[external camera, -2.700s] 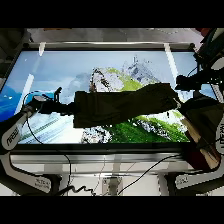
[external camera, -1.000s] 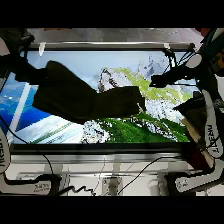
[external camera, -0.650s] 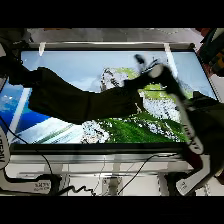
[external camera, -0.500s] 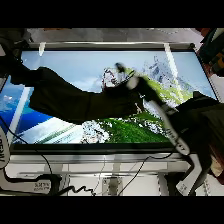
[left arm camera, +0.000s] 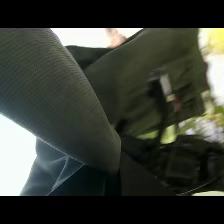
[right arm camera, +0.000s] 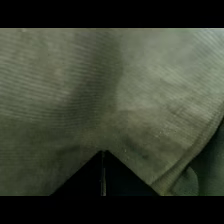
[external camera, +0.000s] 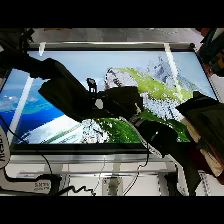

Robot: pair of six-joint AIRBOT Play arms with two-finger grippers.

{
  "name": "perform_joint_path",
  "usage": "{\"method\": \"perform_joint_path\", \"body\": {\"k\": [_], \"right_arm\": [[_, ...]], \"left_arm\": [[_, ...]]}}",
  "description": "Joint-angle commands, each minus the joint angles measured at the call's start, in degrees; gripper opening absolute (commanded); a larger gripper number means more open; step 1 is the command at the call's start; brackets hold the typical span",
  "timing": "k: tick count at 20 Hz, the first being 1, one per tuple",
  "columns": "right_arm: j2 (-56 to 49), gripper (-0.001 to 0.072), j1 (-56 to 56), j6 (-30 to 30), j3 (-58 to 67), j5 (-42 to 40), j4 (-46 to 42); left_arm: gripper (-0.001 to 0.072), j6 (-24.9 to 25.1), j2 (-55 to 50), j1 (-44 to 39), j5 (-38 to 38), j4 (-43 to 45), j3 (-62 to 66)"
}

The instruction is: Fold the clothes and pants, and hang the long-sleeved shirts on hangers.

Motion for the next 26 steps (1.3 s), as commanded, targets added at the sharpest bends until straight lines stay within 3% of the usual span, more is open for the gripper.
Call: {"method": "perform_joint_path", "body": {"k": [1, 4, 6, 11, 13, 14, 15, 16, 19, 22, 24, 26], "right_arm": [[-0.4, 0.0028, -3.5, -4.6, 3.6, 8.0, -4.7], [3.0, 0.0028, -12.0, -11.4, 5.4, 22.3, -12.1], [7.0, 0.0028, -19.0, -12.4, 5.4, 27.4, -14.4], [16.2, 0.0028, -33.9, -12.4, 5.4, 34.0, -14.4], [18.4, 0.0029, -37.7, -12.4, 5.4, 36.4, -14.4], [18.8, 0.0028, -39.3, -12.4, 5.4, 37.5, -14.6], [19.0, 0.0028, -40.6, -12.4, 5.4, 38.4, -14.9], [18.9, 0.0028, -42.0, -12.4, 5.2, 39.2, -15.8], [18.9, 0.0028, -45.9, -15.3, 3.2, 39.9, -19.7], [18.9, 0.0027, -50.2, -20.8, -2.5, 40.0, -18.9], [18.9, 0.0025, -53.1, -31.6, -10.0, 40.1, -11.5], [18.7, 0.0027, -55.4, -41.1, -18.4, 40.5, 3.0]], "left_arm": [[0.0024, 0.2, -1.4, -0.5, 2.5, -5.0, 0.0], [0.0024, 0.2, -4.3, -3.4, 2.7, -7.8, -0.1], [0.0025, 0.2, -7.1, -7.3, 5.4, -12.7, -0.1], [0.0025, 0.2, -16.5, -23.7, 28.7, -22.3, -0.1], [0.0037, 2.7, -20.2, -31.1, 39.6, -22.8, -0.1], [0.0201, 4.7, -21.9, -34.3, 45.2, -22.8, -0.1], [0.0592, 4.9, -23.2, -36.7, 49.7, -22.8, -0.1], [0.0705, 4.7, -24.2, -38.5, 53.4, -22.8, -0.1], [0.0712, 5.8, -24.5, -39.3, 53.4, -21.2, -0.1], [0.0710, 10.2, -22.8, -35.8, 46.4, -20.1, 0.0], [0.0708, 14.2, -20.9, -32.8, 40.4, -19.1, 0.0], [0.0708, 16.8, -19.0, -30.3, 36.0, -18.8, 0.0]]}}
